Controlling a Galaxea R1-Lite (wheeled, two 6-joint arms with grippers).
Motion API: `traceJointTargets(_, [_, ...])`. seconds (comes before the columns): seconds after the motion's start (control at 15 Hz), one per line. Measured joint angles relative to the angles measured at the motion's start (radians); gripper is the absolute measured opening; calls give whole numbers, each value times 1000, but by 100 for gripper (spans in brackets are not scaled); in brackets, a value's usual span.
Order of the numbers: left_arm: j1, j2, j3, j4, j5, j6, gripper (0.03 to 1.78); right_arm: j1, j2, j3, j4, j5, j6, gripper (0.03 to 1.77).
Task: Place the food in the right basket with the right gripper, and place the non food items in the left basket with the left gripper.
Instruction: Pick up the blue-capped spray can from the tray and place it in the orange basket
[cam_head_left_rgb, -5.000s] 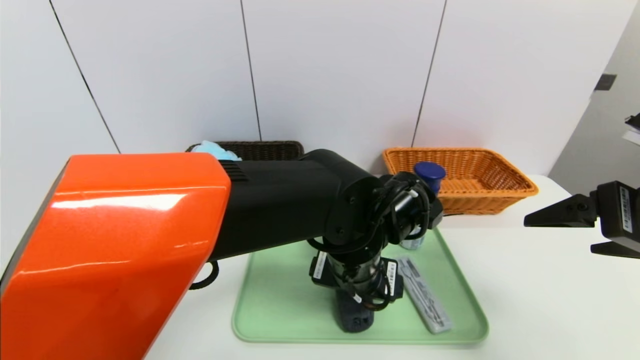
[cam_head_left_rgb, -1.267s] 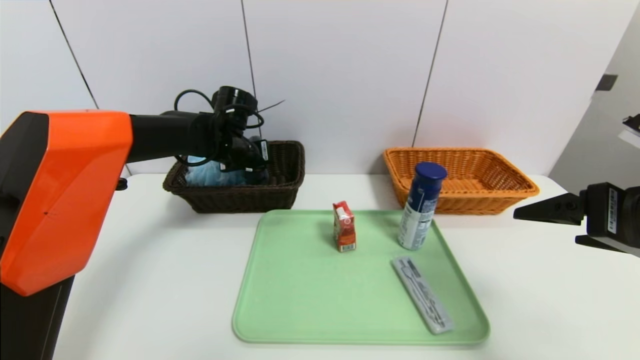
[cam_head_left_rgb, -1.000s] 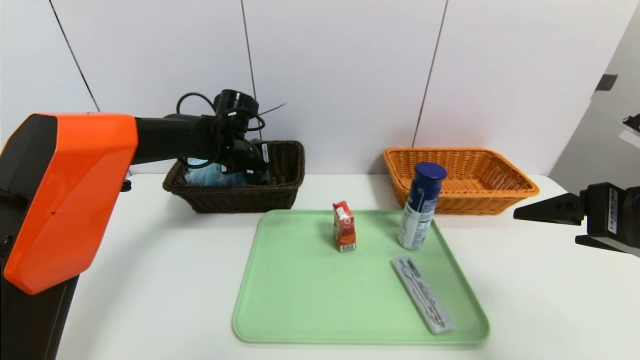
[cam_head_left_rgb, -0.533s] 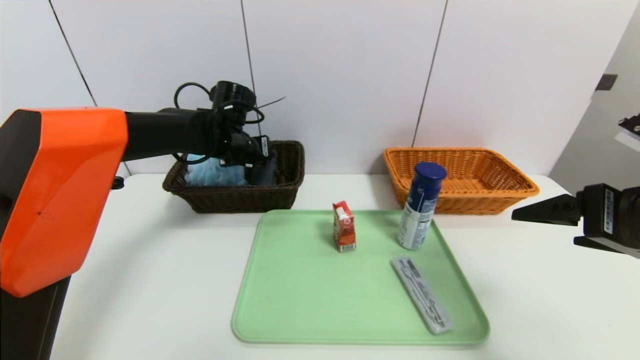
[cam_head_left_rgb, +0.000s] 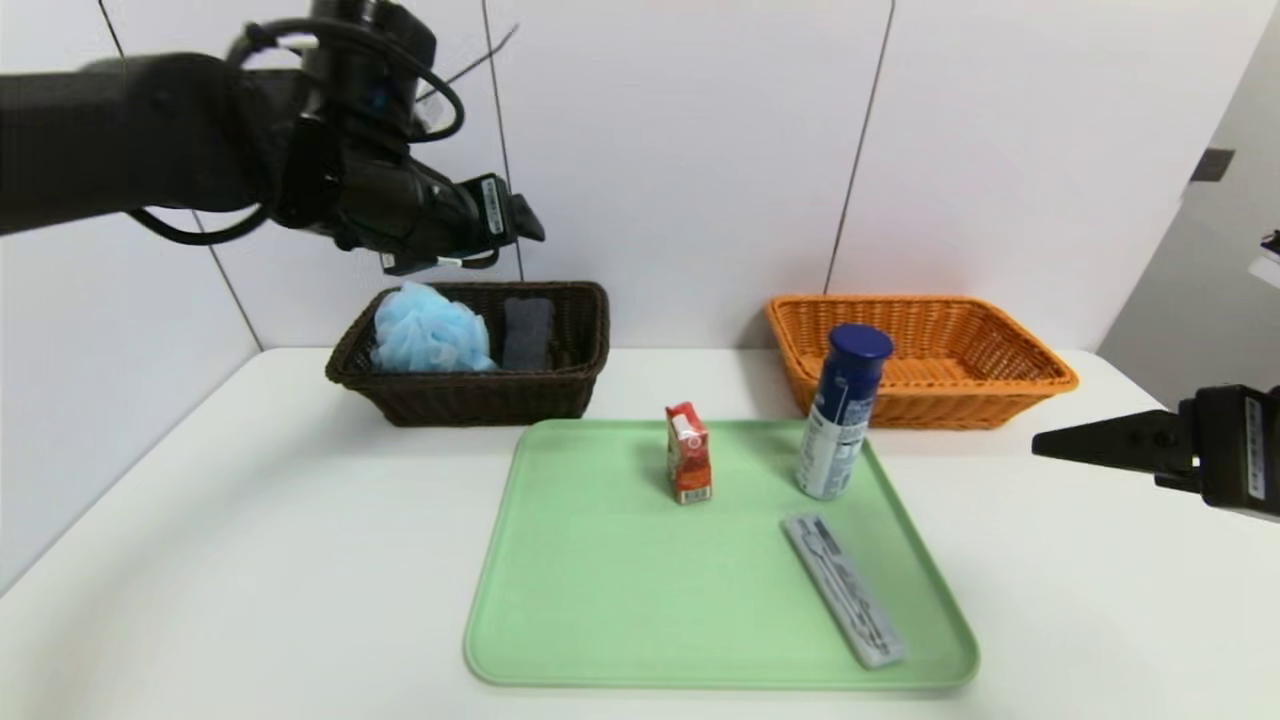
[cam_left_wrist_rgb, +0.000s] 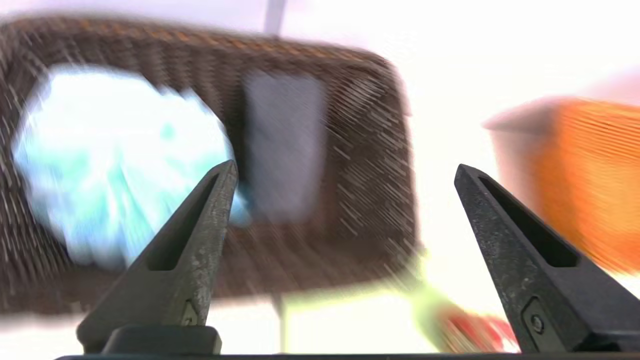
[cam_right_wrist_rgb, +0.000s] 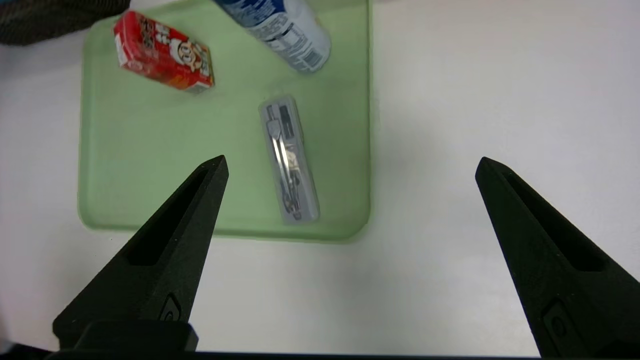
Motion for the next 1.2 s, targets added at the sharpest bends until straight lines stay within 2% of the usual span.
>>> traceJointTargets(0.13, [-56, -133, 128, 12, -18, -40, 159, 8, -43, 40, 1, -33, -122, 171])
traceJointTargets(0.2, [-86, -202, 205, 15, -23, -51, 161, 10, -58, 54, 0, -62, -159, 171])
traceJointTargets(0.33, [-125, -319, 340, 12, -27, -63, 163, 11, -68, 59, -31, -106, -175, 171])
traceJointTargets(0.53, [-168, -445, 481, 5, -29, -61, 165, 60, -67, 78, -154, -109, -172, 171])
traceJointTargets(0.67, [-200, -514, 568, 7, -29, -57, 166, 101, -76, 101, -186, -110, -181, 171])
traceJointTargets(0.8, [-221, -573, 650, 9, -27, -53, 167, 114, -84, 129, -197, -104, -202, 171])
traceJointTargets(0.93, [-230, -615, 732, 9, 4, -32, 167, 127, -92, 175, -243, -79, -207, 171])
traceJointTargets(1.07, [-231, -646, 800, 30, 53, -25, 167, 143, -102, 274, -353, -30, -220, 171])
traceJointTargets(1.2, [-217, -680, 868, 43, 63, -25, 168, 163, -113, 415, -494, 11, -267, 171])
